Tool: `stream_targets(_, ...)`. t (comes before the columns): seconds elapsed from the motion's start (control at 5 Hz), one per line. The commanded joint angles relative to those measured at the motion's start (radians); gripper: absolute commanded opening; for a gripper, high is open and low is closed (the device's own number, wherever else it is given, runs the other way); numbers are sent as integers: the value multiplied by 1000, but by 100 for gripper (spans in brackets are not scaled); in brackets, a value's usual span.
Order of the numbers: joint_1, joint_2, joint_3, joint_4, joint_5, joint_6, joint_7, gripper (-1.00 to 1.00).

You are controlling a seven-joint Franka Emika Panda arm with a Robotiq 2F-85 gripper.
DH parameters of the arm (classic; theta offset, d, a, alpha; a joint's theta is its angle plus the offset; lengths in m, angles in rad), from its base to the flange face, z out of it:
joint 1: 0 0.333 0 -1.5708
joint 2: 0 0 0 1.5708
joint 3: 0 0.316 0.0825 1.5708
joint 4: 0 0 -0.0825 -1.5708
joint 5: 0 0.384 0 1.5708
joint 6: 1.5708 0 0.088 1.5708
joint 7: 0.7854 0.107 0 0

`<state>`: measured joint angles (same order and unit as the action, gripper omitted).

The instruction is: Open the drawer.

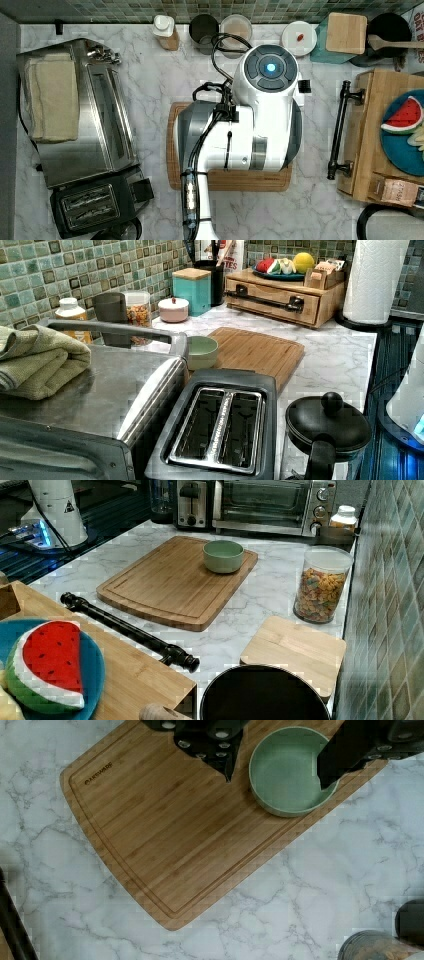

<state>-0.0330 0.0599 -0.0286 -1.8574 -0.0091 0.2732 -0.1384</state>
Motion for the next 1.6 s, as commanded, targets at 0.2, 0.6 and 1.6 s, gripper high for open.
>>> stream_targets(0.2,-5,-25,-5,-85,-29,79,-53,100)
stream_targets(0.6,-59,-2,-46,-72,-90,47,-339,100)
stream_targets(1.6,-157,155,-218,-27,-144,345,-775,100)
